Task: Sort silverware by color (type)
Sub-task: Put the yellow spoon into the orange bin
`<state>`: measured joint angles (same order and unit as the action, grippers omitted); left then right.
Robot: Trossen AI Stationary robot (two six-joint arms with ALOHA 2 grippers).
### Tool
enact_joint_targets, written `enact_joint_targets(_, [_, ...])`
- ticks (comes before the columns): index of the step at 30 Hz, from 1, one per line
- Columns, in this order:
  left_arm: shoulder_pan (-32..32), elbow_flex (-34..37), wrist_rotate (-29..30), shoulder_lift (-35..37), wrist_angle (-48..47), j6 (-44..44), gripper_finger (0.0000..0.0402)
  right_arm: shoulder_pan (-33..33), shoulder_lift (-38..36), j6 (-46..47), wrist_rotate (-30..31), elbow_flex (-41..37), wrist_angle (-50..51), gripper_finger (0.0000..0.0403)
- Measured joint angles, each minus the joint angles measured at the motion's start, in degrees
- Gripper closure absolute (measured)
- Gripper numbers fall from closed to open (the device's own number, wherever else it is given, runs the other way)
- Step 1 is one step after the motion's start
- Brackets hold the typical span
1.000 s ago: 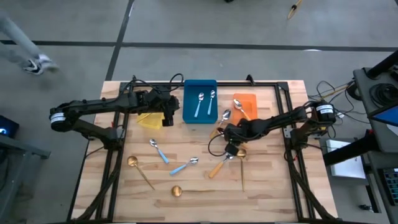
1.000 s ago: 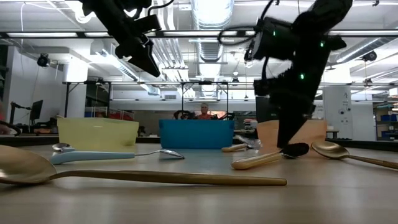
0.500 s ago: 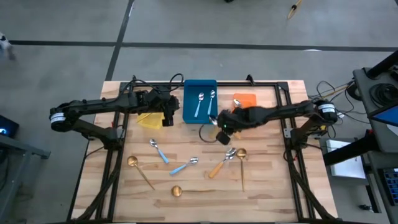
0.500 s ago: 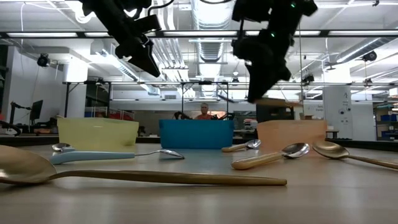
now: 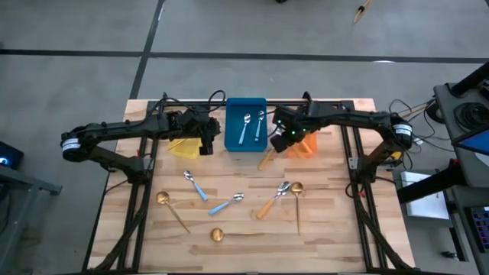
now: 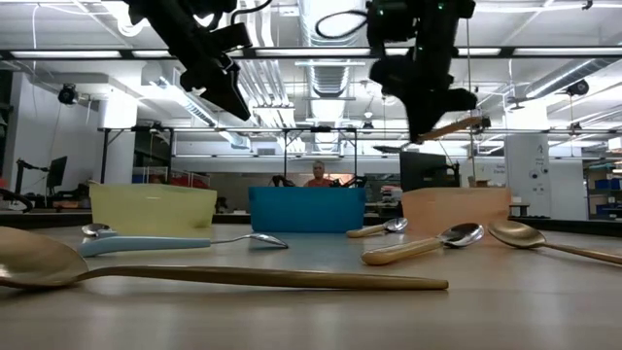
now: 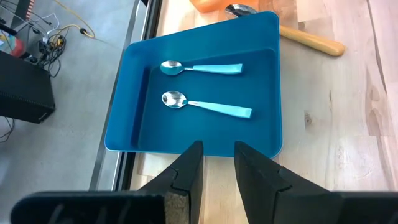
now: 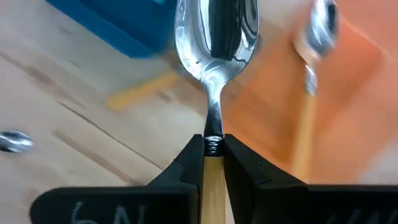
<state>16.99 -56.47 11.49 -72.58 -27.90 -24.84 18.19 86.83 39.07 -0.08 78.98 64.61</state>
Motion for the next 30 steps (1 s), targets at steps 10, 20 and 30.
enact_joint_targets(10, [0.00,0.00,0.00,0.00,0.00,0.00,0.0329,4.49,-0.04,-0.04,-0.39,-1.19,10.47,0.0374])
enact_joint_targets(20, [0.00,0.00,0.00,0.00,0.00,-0.02,0.0329,8.65,1.00,-3.03,-0.56,-4.19,9.95,0.0374])
enact_joint_targets(30, [-0.01,0.00,0.00,0.00,0.04,-0.15,0.0329,13.31,5.50,-5.70,-0.35,-4.20,5.52,0.0374])
